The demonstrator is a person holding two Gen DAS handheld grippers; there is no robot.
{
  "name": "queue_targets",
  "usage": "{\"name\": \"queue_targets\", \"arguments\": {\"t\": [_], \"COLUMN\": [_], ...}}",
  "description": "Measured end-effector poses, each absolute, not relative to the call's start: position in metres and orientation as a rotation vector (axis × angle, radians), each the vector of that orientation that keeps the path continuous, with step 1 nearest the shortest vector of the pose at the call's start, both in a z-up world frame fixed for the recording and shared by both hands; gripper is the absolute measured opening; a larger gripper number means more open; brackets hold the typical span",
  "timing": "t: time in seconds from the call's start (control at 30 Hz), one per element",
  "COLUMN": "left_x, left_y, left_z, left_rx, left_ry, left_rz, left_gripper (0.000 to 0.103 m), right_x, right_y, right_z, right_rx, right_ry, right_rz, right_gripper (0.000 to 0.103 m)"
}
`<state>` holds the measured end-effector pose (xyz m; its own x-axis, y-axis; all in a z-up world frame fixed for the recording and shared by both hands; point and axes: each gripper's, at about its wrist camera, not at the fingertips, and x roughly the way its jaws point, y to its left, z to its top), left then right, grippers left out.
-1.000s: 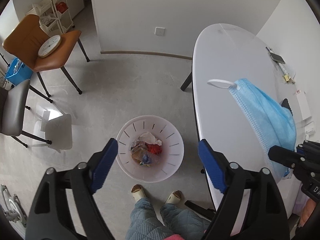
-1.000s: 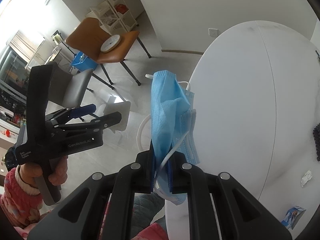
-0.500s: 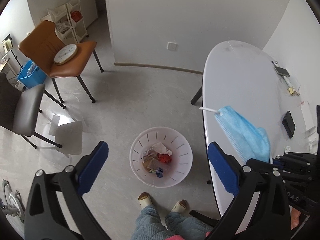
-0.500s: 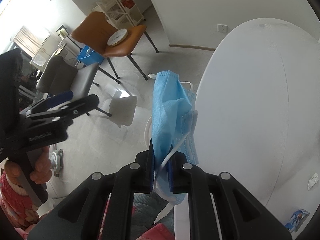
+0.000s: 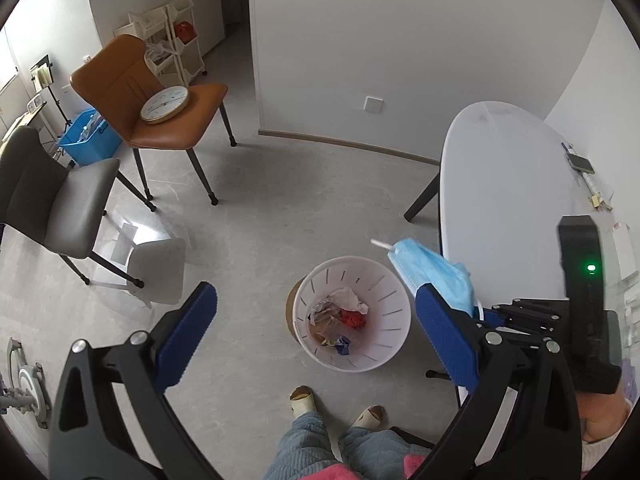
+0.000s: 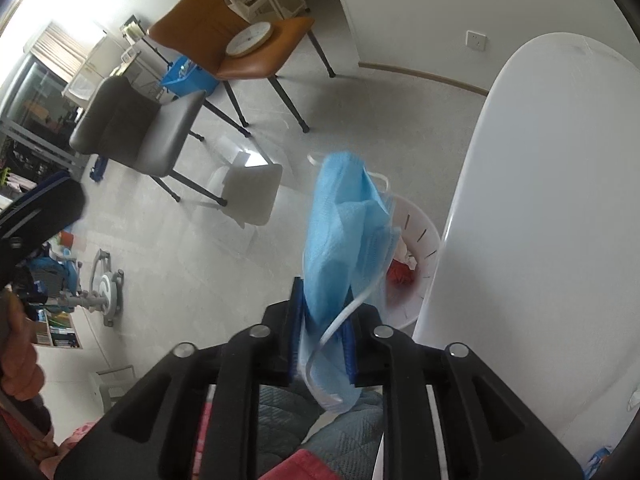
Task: Collect trash
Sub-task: 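Lower the blue mask into the wastebasket and open the right gripper, then move both open grippers back over the table toward the white tissue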
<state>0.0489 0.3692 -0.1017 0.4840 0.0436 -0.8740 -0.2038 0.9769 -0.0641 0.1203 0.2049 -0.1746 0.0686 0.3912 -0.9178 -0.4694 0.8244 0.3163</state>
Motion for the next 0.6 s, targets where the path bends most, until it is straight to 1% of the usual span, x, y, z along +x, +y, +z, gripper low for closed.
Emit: {"name": "queue_targets", "arguments": {"t": [0.03, 0.07, 0.1, 0.17, 0.2, 0.23, 0.3, 0.6], "left_x": [0.048, 0.048, 0.047, 0.047, 0.048, 0.047, 0.048, 0.050], "left_y": [0.372, 0.374, 0.377, 0.380, 0.381, 0.381, 0.381, 0.378], "left_z": [-0.101, -0.101, -0.100, -0.099, -0.099, -0.099, -0.099, -0.098], "left_rx": [-0.166, -0.167, -0.168, -0.170, -0.169, -0.168, -0.167, -0.152], "left_ry": [1.054, 1.054, 1.052, 1.050, 1.048, 1.048, 1.047, 1.043], "left_rz": [0.156, 0.158, 0.161, 0.165, 0.167, 0.168, 0.168, 0.156], "left_gripper": [0.095, 0.095, 0.095, 0.095, 0.095, 0.095, 0.095, 0.095], "right_x": [0.121, 0.122, 0.123, 0.124, 0.125, 0.126, 0.127, 0.131], "right_y": [0.207, 0.209, 0.210, 0.211, 0.211, 0.210, 0.208, 0.193], "right_z": [-0.176, -0.178, -0.179, -0.179, -0.179, -0.178, -0.175, -0.156], "right_rx": [-0.071, -0.068, -0.062, -0.048, -0.045, -0.043, -0.034, 0.007], "right_ry": [1.359, 1.360, 1.358, 1.354, 1.354, 1.354, 1.344, 1.303], "right_rz": [0.647, 0.639, 0.633, 0.630, 0.626, 0.624, 0.619, 0.606], "right_gripper": [0.035, 0.044, 0.050, 0.052, 0.056, 0.059, 0.061, 0.061]}}
